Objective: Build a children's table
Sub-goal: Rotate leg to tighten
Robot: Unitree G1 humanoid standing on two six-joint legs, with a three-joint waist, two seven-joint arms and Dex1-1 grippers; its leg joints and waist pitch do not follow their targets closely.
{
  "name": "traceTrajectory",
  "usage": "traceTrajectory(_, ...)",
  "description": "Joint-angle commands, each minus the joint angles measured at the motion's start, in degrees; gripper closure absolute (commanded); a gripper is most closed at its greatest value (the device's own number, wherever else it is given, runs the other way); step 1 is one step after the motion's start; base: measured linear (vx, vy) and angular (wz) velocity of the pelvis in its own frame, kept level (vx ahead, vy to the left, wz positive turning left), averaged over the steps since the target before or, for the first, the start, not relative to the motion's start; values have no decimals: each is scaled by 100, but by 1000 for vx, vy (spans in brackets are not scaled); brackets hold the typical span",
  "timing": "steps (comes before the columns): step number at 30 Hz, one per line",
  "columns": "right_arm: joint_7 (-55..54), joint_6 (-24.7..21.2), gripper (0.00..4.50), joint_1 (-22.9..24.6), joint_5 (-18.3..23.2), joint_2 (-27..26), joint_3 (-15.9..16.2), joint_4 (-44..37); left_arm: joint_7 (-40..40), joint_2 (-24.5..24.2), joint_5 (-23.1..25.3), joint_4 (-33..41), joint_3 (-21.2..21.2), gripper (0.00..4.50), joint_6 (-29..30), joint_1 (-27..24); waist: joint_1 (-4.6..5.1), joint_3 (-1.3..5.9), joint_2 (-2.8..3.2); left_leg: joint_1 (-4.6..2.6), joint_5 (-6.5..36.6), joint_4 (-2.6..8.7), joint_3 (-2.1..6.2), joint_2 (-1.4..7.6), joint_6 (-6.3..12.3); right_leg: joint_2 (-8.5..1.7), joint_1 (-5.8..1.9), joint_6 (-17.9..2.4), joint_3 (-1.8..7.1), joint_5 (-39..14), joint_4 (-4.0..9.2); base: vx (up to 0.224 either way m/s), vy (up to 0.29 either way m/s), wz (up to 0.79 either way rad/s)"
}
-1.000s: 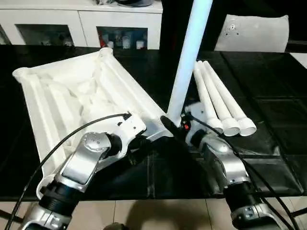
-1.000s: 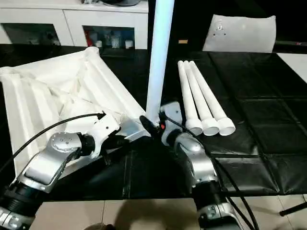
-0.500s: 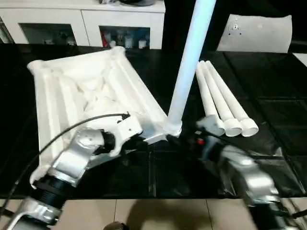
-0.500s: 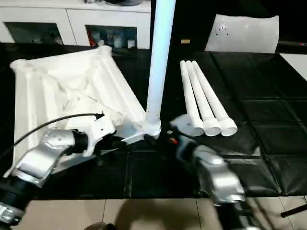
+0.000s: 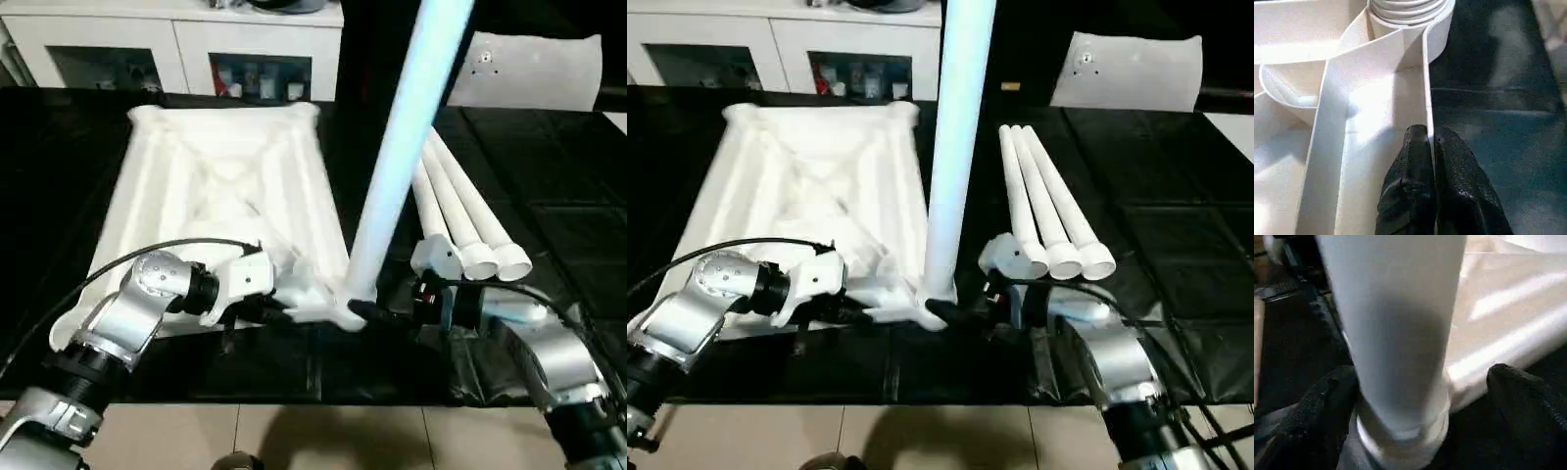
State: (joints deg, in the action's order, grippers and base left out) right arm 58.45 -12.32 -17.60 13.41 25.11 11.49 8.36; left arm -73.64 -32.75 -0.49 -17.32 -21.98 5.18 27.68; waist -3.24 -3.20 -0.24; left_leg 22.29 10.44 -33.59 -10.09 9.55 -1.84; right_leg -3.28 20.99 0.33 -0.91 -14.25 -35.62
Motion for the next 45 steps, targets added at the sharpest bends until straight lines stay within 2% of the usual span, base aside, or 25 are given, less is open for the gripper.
traceTrajectory(1, 179, 46, 36, -77, 24, 59, 75, 107, -369, -34, 84, 26, -306, 450, -223, 87, 34, 300, 6, -169, 527, 357, 98, 385, 474, -447, -166, -1637, 193, 670, 313, 0, 0, 0)
traceTrajectory(5, 432, 69, 55, -197, 0, 81, 203, 249, -514, -58, 161, -100, -360, 450, -415, 144, 27, 290, 8, -169, 634, 359, 101, 388, 405, -457, -162, -1651, 197, 558, 315, 0, 0, 0)
traceTrajectory(19, 991, 161, 184, -392, -118, 187, 454, 501, -610, -80, 260, -474, -434, 450, -752, 301, 9, 277, 11, -169, 666, 362, 100, 392, 398, -460, -154, -1705, 193, 497, 313, 0, 0, 0)
traceTrajectory(33, 927, 94, 196, -257, -107, 20, 552, 448, -464, -78, 248, -582, -327, 450, -664, 293, 16, 253, 20, -176, 901, 394, 104, 398, 284, -467, -136, -1671, 203, 167, 349, 0, 0, 0)
traceTrajectory(34, 820, 10, 196, -185, -43, -54, 506, 384, -309, -63, 215, -559, -230, 450, -526, 252, 11, 250, 69, -180, 946, 400, 111, 400, 244, -470, -131, -1668, 206, 121, 347, 0, 0, 0)
traceTrajectory(36, 498, -104, 196, -79, 2, -208, 401, 335, 42, -13, 142, -455, -21, 450, -220, 154, 31, 247, 59, -183, 1053, 422, 113, 405, 167, -466, -126, -1678, 211, 86, 352, 0, 0, 0)
traceTrajectory(37, 203, -159, 196, -6, 26, -355, 295, 335, 304, 27, 77, -334, 137, 450, 14, 55, 41, 240, 73, -189, 1180, 437, 117, 405, 111, -474, -118, -1676, 214, -67, 366, 0, 0, 0)
traceTrajectory(38, 2, -223, 196, 23, 39, -454, 223, 355, 456, 48, 49, -229, 222, 450, 160, -22, 58, 215, 61, -183, 1345, 455, 123, 398, 46, -472, -100, -1664, 216, -346, 398, 0, 0, 0)
traceTrajectory(39, -263, -243, 196, 55, 17, -576, 144, 391, 640, 79, 11, -61, 325, 450, 362, -127, 65, 204, 94, -179, 1440, 468, 133, 390, -7, -477, -101, -1630, 218, -541, 412, 0, 0, 0)
traceTrajectory(40, -263, -243, 196, 55, 17, -576, 144, 391, 640, 79, 11, -61, 325, 450, 362, -127, 85, 208, 79, -181, 1512, 479, 133, 397, -57, -478, -108, -1607, 220, -660, 419, 0, 0, 0)
traceTrajectory(41, -712, -261, 196, 101, -29, -790, 20, 466, 933, 140, -45, 271, 482, 450, 746, -315, 148, 194, 76, -179, 1648, 498, 147, 402, -148, -483, -87, -1536, 238, -953, 432, 0, 0, 0)
traceTrajectory(42, -1035, -284, 196, 113, -80, -941, -57, 542, 1152, 208, -44, 517, 571, 450, 1015, -437, 167, 181, 81, -159, 1660, 501, 157, 390, -151, -477, -85, -1512, 233, -1039, 443, 0, 0, 0)
traceTrajectory(43, -1035, -284, 197, 113, -80, -941, -57, 542, 1152, 208, -44, 517, 571, 450, 1015, -437, 188, 185, 86, -154, 1681, 508, 157, 395, -168, -478, -84, -1493, 238, -1078, 444, 0, 0, 0)
traceTrajectory(45, -1761, -320, 198, 84, -182, -1337, -214, 774, 1731, 519, -52, 1077, 785, 450, 1721, -692, 249, 188, 89, -151, 1594, 500, 154, 385, -183, -457, -64, -1469, 243, -983, 452, 0, 0, 0)
